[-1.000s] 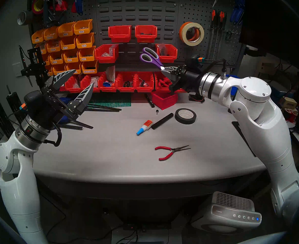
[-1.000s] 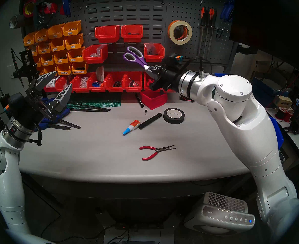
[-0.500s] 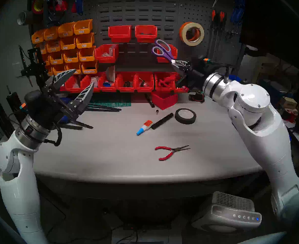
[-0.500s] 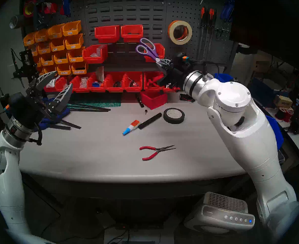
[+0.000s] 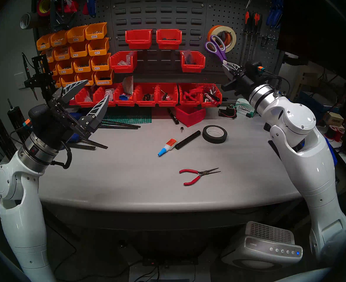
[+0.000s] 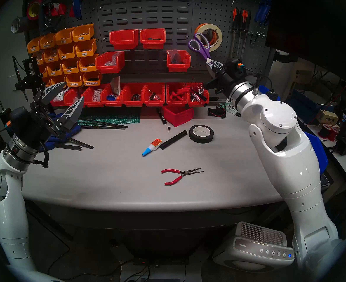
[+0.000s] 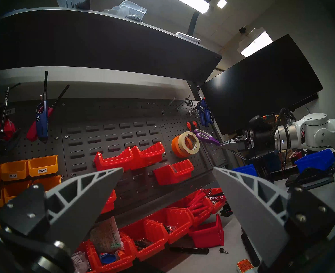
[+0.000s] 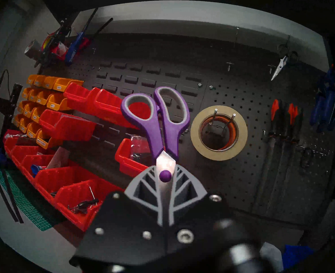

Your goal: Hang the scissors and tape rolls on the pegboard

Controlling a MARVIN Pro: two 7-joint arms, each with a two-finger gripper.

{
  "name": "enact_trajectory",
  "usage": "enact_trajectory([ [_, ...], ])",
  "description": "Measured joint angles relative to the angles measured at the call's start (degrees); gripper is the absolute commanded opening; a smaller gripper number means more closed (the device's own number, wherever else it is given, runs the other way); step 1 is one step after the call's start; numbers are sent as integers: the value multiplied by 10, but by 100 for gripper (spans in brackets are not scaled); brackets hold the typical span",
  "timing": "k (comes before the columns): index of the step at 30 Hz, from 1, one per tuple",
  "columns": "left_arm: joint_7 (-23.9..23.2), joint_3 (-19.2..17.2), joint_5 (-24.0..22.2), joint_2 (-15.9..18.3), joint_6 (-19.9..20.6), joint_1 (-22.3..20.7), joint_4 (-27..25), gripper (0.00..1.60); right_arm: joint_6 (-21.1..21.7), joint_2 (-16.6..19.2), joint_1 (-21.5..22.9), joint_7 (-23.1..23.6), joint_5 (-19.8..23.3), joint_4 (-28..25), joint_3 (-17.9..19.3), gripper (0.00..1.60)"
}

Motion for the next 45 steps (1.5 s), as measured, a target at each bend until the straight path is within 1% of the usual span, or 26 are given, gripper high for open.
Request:
enact_trajectory([
  [5, 0, -1, 0, 0, -2, 0, 0, 160, -14, -9, 8, 8, 16, 21, 5, 0],
  [11, 1, -4, 0, -3, -4, 2, -1, 160, -23, -19, 28, 14, 18, 41, 3, 0],
  [21, 2, -15, 0, -10, -7, 4, -1, 160, -29, -29, 68, 12, -10, 88, -11, 0],
  [27, 2, -17, 0, -12, -7, 5, -1, 160, -29, -37, 89, 13, -21, 105, -13, 0],
  [35, 2, -18, 0, -13, -7, 5, -1, 160, -28, -50, 121, 27, -35, 127, -16, 0],
  [45, 2, -20, 0, -10, -7, 3, 4, 160, -24, -67, 157, 45, -54, 184, -28, 0],
])
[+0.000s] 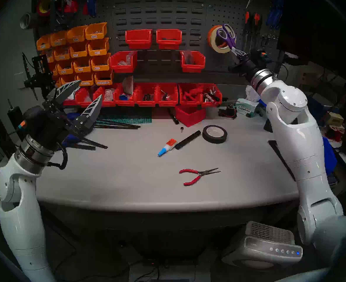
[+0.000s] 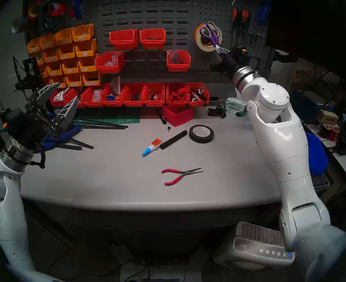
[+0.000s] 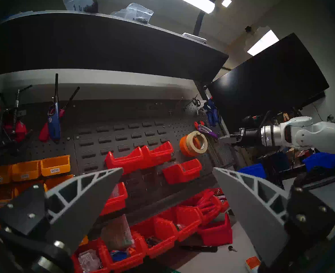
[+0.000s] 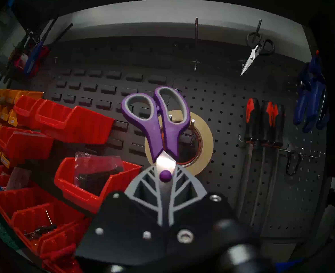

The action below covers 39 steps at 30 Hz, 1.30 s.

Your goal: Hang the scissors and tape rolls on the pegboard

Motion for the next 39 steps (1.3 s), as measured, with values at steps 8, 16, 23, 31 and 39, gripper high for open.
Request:
enact_trajectory([
  [8, 1, -1, 0, 4, 0, -4, 4, 160, 1, -15, 31, 14, -10, 44, -10, 0],
  [16, 3, -3, 0, 7, 0, -7, 8, 160, 1, -25, 54, 25, -18, 62, -15, 0],
  [23, 3, -6, 0, 10, 0, -8, 12, 160, 9, -30, 75, 35, -28, 82, -20, 0],
  [31, 3, -6, 0, 12, 0, -9, 14, 160, 16, -35, 86, 39, -34, 101, -22, 0],
  [39, 5, -2, 1, 15, 0, -12, 17, 160, 20, -42, 98, 41, -41, 121, -25, 0],
])
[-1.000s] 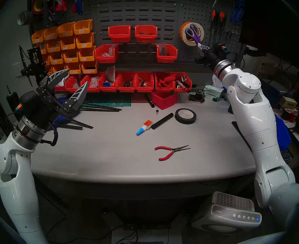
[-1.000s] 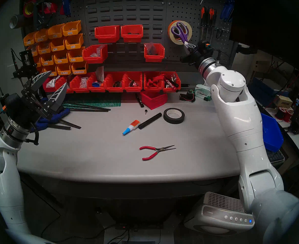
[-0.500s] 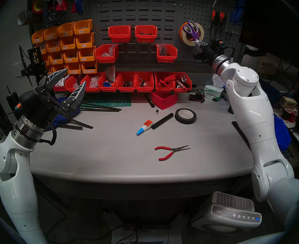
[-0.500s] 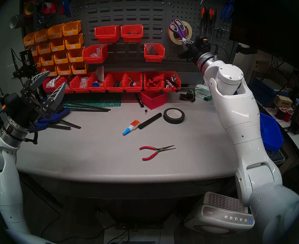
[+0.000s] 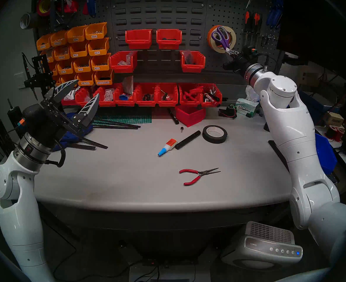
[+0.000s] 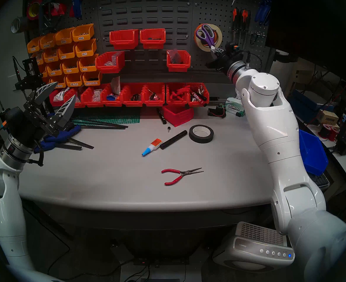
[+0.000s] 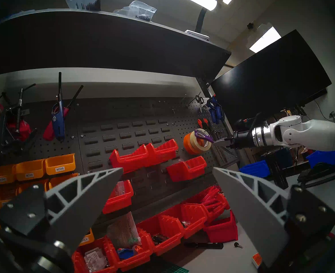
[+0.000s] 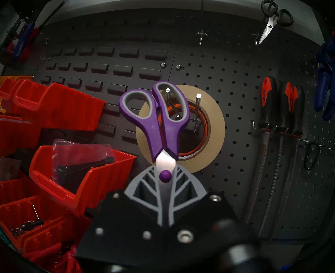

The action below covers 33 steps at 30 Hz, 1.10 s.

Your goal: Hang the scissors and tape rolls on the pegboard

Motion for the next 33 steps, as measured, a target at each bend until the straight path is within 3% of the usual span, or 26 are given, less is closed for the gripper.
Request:
enact_trajectory([
  [20, 10, 8, 5, 5, -2, -6, 3, 160, 12, -16, 15, 17, -2, 37, -3, 0],
  [22, 11, 9, 5, 6, -2, -6, 3, 160, 13, -16, 15, 19, -2, 37, -2, 21],
  [23, 11, 9, 5, 6, -2, -6, 3, 160, 14, -16, 15, 20, -2, 37, -2, 21],
  [24, 11, 9, 5, 6, -2, -6, 3, 160, 14, -16, 15, 21, -1, 36, -2, 38],
  [25, 11, 10, 5, 6, -3, -6, 3, 160, 15, -16, 15, 21, -1, 36, -2, 41],
  [26, 12, 10, 6, 6, -3, -6, 3, 160, 17, -16, 15, 23, -1, 35, -2, 56],
  [28, 13, 11, 6, 7, -3, -6, 3, 160, 21, -13, 14, 25, -1, 32, -1, 71],
  [29, 13, 11, 6, 7, -3, -6, 3, 160, 23, -13, 14, 26, -1, 30, -1, 85],
  [30, 13, 12, 6, 7, -3, -6, 2, 160, 26, -12, 14, 27, -1, 29, -1, 114],
  [31, 14, 12, 6, 7, -3, -6, 2, 160, 28, -11, 14, 28, -1, 28, -1, 114],
  [33, 14, 13, 7, 7, -3, -6, 2, 160, 32, -10, 13, 30, 0, 25, -1, 153],
])
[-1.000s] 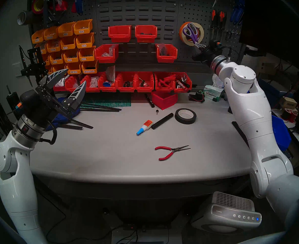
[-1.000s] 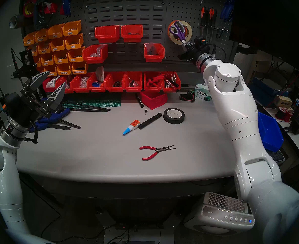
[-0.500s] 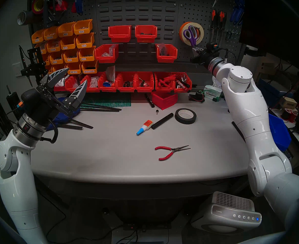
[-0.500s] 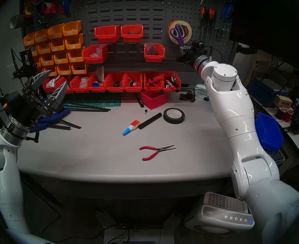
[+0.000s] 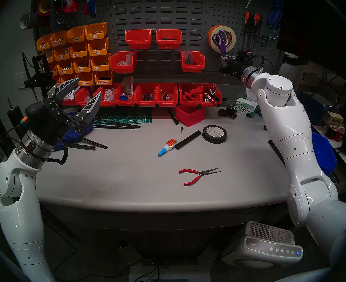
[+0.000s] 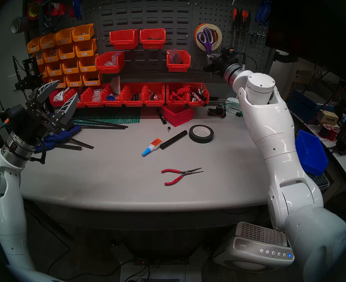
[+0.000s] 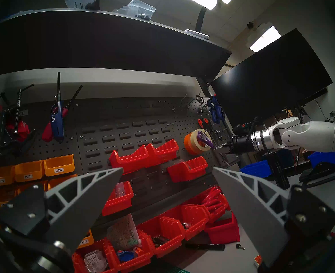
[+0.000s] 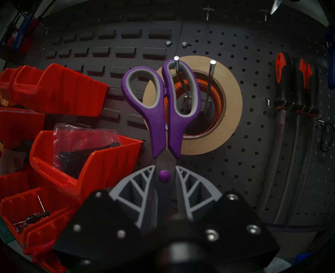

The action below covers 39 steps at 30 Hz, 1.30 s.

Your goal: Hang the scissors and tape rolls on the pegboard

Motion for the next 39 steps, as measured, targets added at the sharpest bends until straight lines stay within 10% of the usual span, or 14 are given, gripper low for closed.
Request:
enact_trajectory([
  [39, 20, 35, 14, -25, -13, 8, -13, 160, 12, 29, -162, 47, 79, -188, 53, 160],
])
